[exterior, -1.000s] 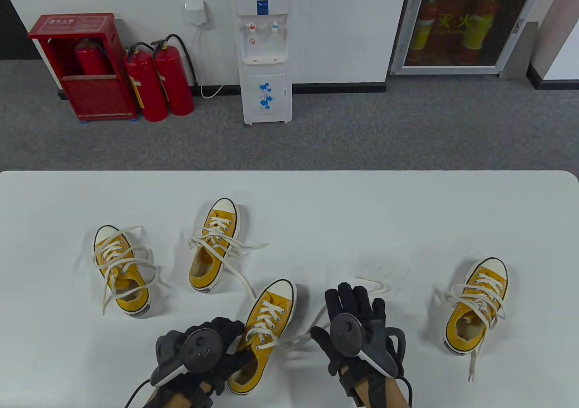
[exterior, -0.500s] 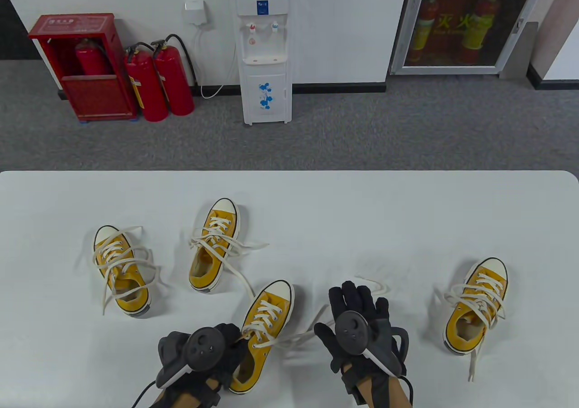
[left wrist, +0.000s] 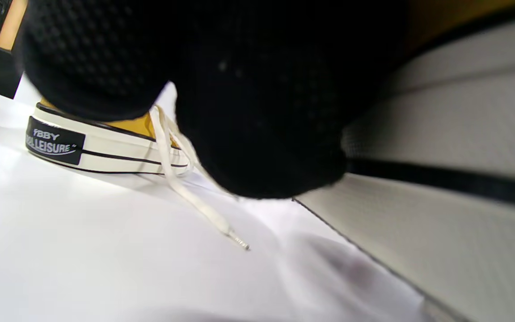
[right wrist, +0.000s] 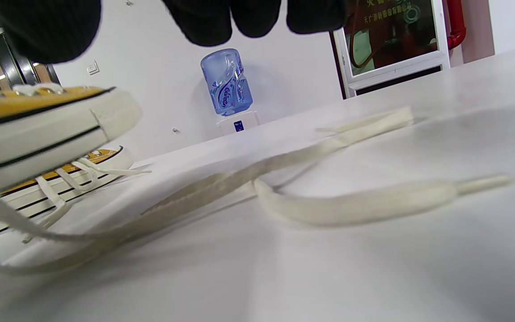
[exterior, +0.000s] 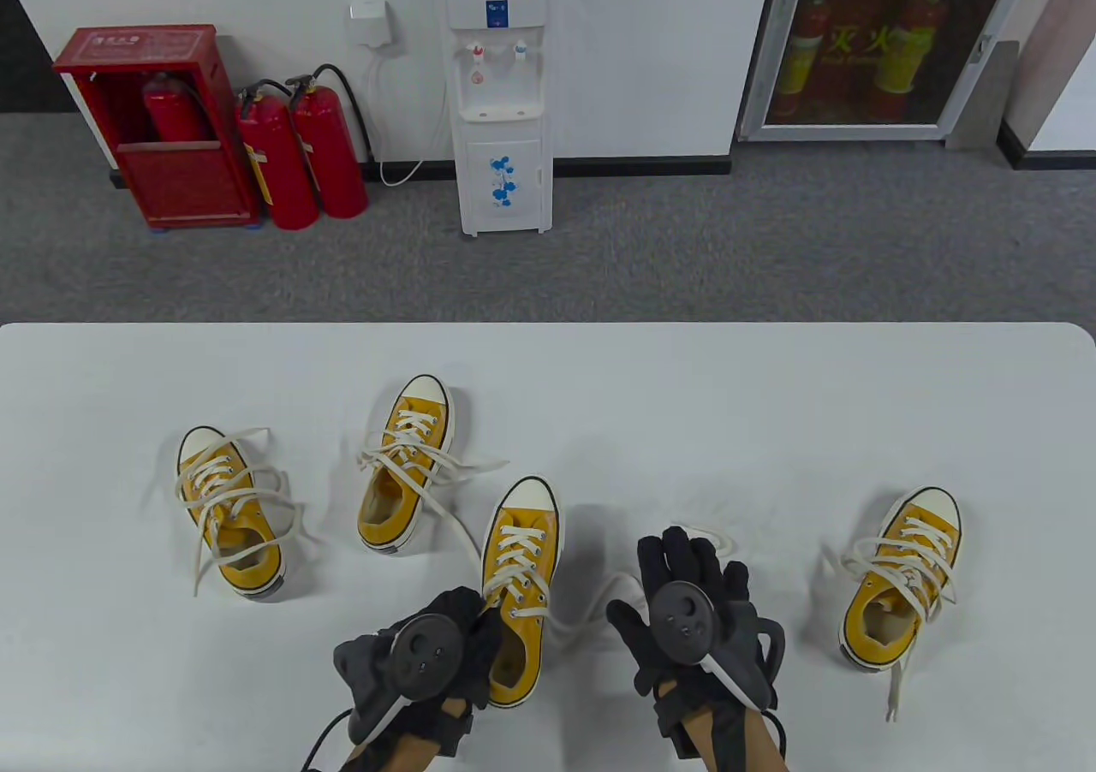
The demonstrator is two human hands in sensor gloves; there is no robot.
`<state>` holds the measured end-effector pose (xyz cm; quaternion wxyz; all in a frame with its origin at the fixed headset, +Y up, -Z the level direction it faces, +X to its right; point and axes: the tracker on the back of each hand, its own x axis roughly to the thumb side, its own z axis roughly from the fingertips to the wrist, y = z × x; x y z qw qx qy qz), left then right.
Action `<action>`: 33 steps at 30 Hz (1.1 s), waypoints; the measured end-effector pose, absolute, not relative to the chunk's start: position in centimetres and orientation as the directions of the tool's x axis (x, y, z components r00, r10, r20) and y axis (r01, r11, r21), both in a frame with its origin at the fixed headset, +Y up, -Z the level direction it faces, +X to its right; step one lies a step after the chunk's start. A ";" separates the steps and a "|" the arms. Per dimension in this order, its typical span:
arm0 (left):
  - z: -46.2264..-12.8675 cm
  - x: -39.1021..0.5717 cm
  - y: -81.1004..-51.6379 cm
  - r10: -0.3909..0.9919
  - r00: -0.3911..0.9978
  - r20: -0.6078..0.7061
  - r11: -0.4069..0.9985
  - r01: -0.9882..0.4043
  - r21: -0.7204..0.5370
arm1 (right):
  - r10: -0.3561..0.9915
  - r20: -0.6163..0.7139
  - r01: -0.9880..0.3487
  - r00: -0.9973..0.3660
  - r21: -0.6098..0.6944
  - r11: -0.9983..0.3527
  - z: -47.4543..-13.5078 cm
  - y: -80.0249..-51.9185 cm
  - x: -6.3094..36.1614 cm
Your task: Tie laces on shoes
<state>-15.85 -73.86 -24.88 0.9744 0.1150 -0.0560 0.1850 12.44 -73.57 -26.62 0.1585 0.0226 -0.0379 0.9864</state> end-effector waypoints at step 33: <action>-27.5 -19.4 -71.0 0.564 0.808 0.171 0.822 -0.569 -0.025 | 0.303 0.056 -0.306 -0.951 -0.056 -0.950 -26.6 -73.6 12.4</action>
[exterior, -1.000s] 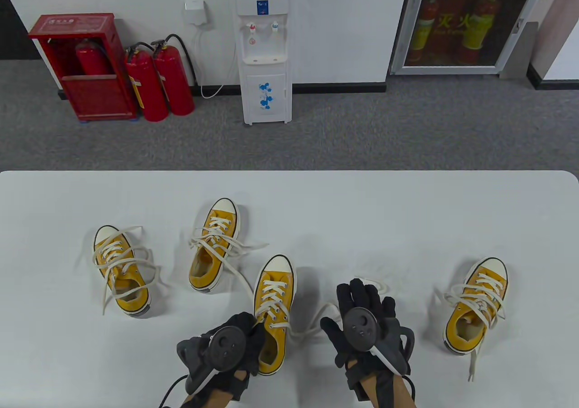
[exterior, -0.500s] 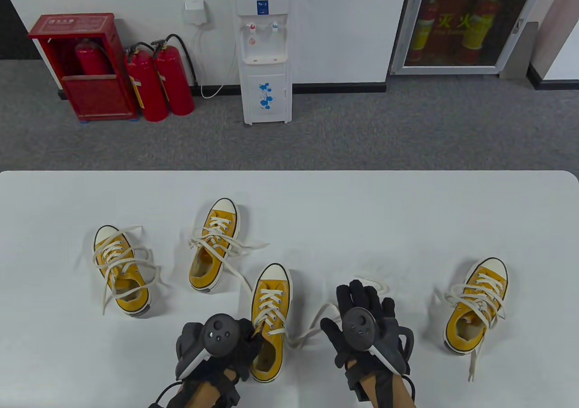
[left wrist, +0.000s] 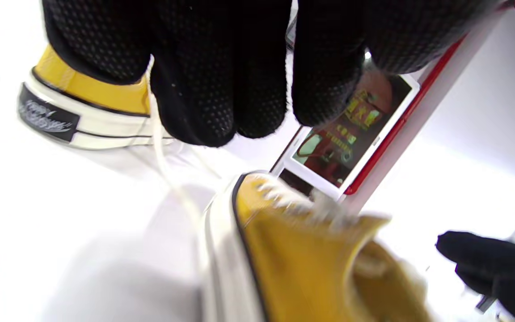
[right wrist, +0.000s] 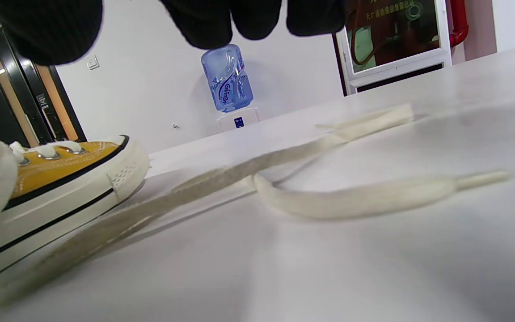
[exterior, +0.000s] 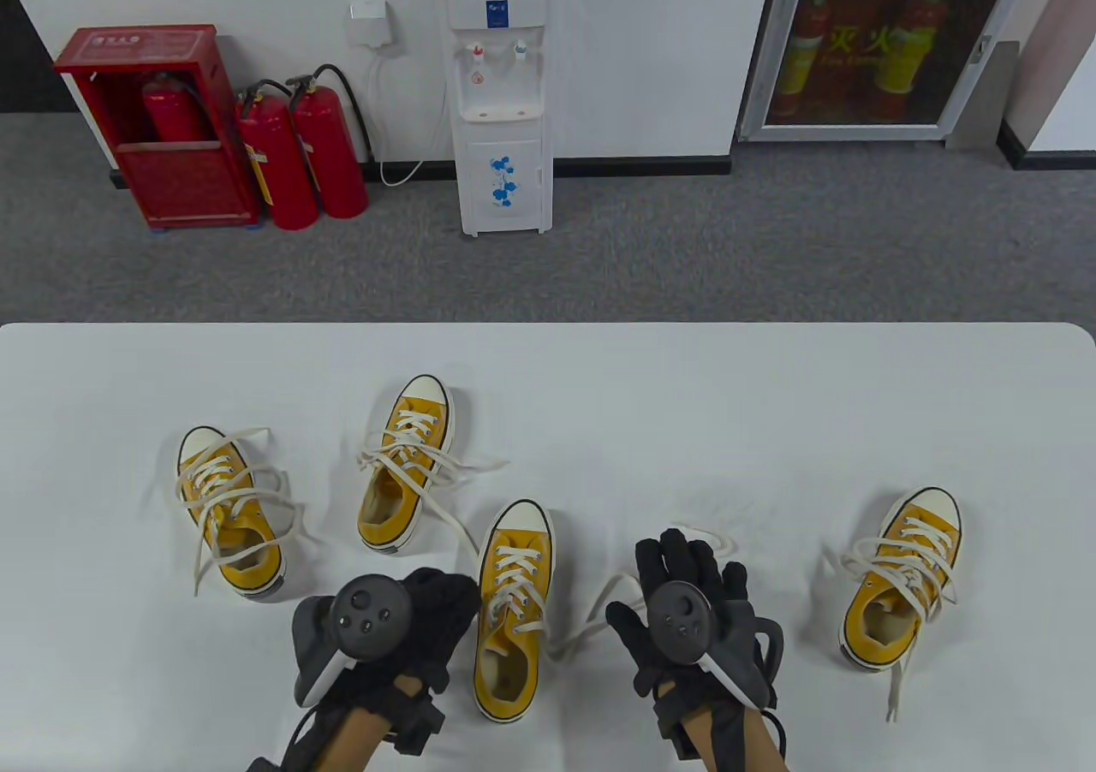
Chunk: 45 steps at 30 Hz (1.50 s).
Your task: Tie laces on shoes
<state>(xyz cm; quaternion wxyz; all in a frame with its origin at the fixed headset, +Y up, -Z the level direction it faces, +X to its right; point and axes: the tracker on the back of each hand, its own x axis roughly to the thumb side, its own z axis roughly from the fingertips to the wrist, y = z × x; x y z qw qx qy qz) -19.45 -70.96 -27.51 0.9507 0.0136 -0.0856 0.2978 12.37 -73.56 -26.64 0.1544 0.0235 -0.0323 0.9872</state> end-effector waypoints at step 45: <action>-30.5 -17.3 -73.0 0.917 0.392 0.071 0.396 -0.874 -0.281 | 0.322 0.045 -0.323 -0.946 -0.040 -0.945 -27.0 -73.9 12.9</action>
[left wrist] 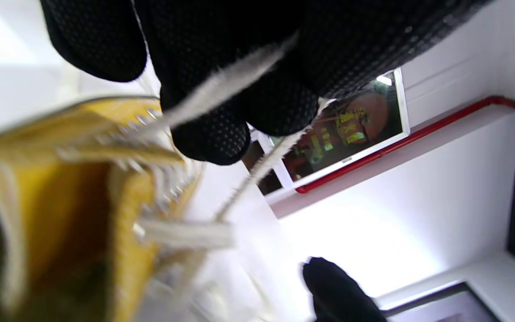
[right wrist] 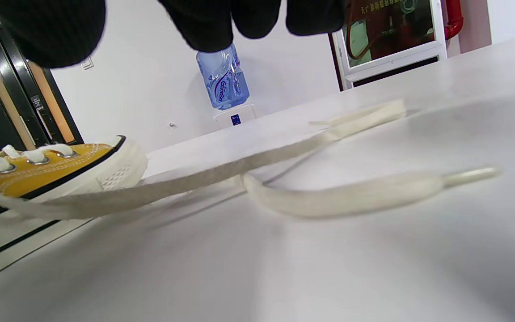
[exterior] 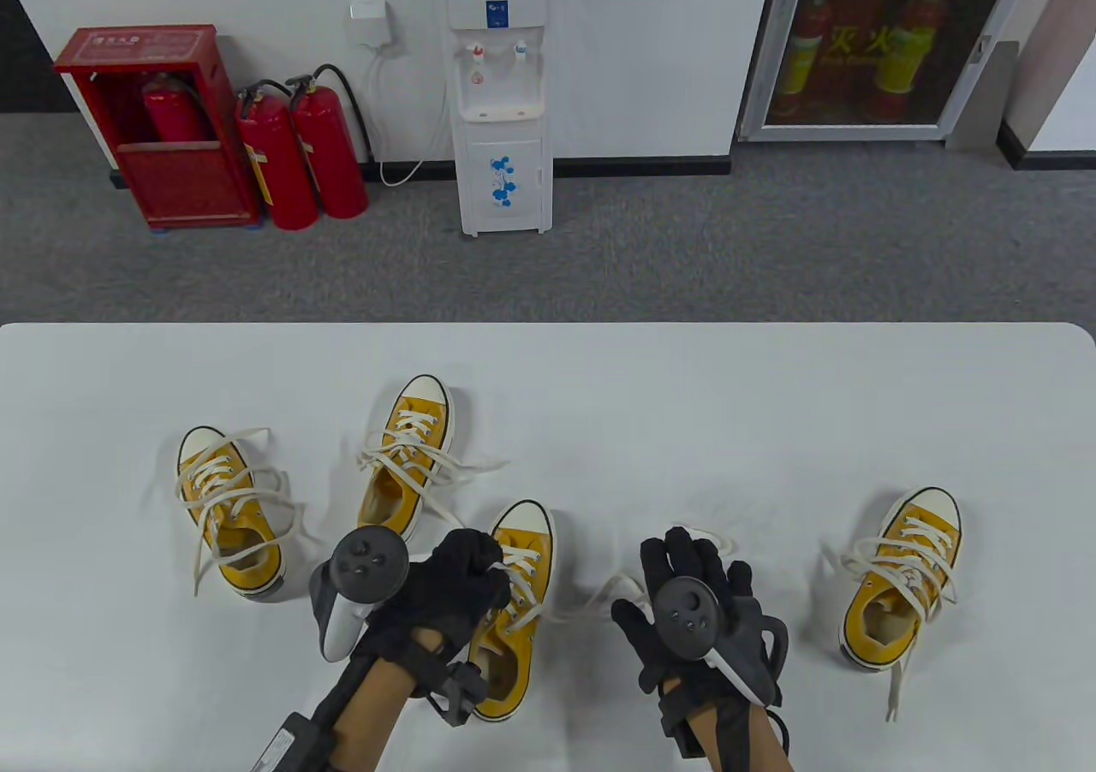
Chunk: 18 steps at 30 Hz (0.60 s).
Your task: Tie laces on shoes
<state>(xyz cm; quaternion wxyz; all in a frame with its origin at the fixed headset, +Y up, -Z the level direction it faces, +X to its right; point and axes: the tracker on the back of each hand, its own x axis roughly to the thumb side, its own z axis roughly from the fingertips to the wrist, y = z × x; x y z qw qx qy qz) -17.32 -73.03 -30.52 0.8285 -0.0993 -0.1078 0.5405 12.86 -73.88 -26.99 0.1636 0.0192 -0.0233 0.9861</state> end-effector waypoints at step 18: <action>-29.0 -16.5 -67.0 0.969 -0.210 0.131 -0.130 -0.883 -0.450 | 0.341 0.047 -0.343 -0.939 -0.054 -0.938 -27.1 -74.0 13.0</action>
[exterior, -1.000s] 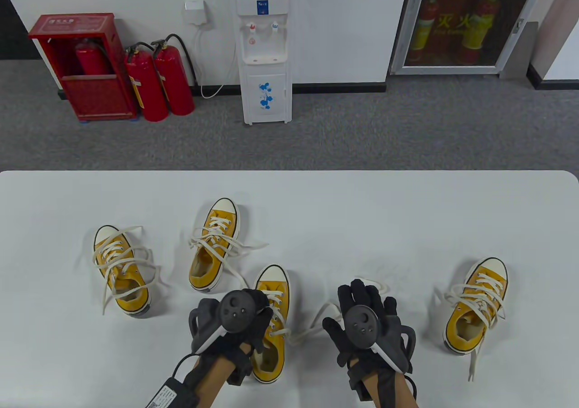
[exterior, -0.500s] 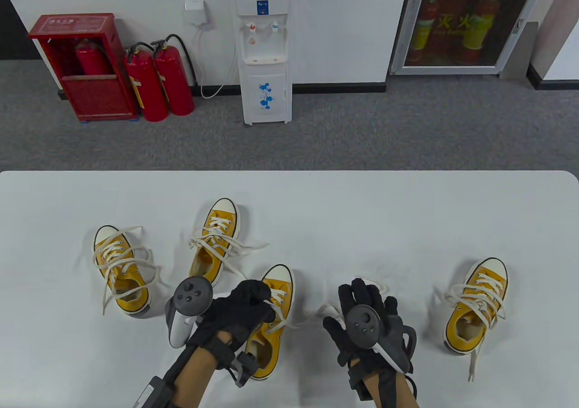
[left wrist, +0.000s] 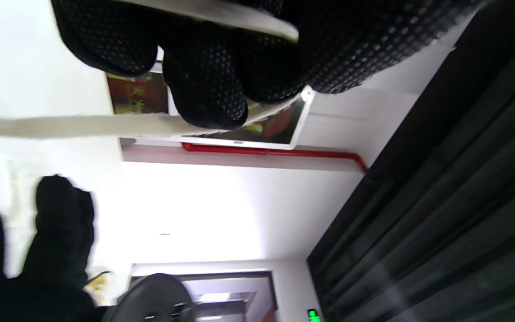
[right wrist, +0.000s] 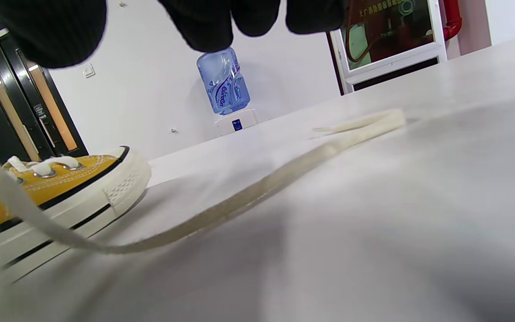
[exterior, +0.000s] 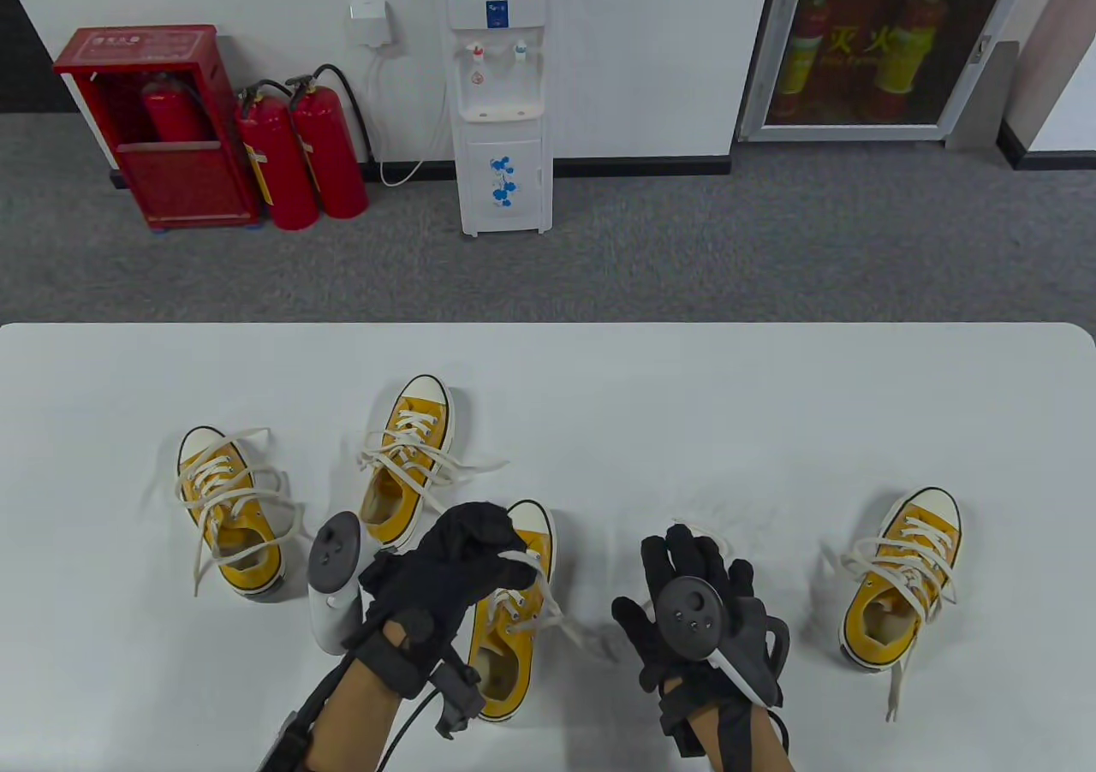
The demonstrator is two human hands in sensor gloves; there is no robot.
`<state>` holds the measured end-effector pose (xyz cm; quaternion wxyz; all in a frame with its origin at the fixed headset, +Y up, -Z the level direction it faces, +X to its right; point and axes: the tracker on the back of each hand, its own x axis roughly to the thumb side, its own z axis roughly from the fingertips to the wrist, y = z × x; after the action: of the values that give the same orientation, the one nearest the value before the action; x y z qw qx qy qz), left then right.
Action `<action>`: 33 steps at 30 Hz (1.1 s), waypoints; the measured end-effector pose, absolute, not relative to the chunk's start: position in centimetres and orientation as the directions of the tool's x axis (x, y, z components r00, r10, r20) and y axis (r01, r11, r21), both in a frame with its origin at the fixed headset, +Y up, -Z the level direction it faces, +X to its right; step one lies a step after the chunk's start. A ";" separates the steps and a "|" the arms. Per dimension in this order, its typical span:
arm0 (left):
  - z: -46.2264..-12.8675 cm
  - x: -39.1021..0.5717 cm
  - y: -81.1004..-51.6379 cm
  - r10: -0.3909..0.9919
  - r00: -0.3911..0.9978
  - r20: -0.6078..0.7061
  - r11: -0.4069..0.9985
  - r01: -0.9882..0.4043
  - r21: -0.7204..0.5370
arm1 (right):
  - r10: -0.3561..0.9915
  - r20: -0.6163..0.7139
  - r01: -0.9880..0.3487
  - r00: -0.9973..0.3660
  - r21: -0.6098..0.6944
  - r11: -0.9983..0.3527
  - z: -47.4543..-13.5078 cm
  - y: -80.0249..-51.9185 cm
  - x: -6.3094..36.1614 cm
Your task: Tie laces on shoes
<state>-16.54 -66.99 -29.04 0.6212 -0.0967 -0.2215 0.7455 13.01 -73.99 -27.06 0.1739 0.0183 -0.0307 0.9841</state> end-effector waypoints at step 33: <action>-27.1 -26.4 -76.5 0.996 0.087 0.009 0.087 -0.996 0.001 | 0.323 0.040 -0.325 -0.946 -0.044 -0.945 -27.0 -74.1 13.0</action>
<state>-26.37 -76.52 -27.08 0.7371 0.0035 -0.0032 0.6757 13.04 -74.08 -27.00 0.1642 0.0163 -0.0249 0.9860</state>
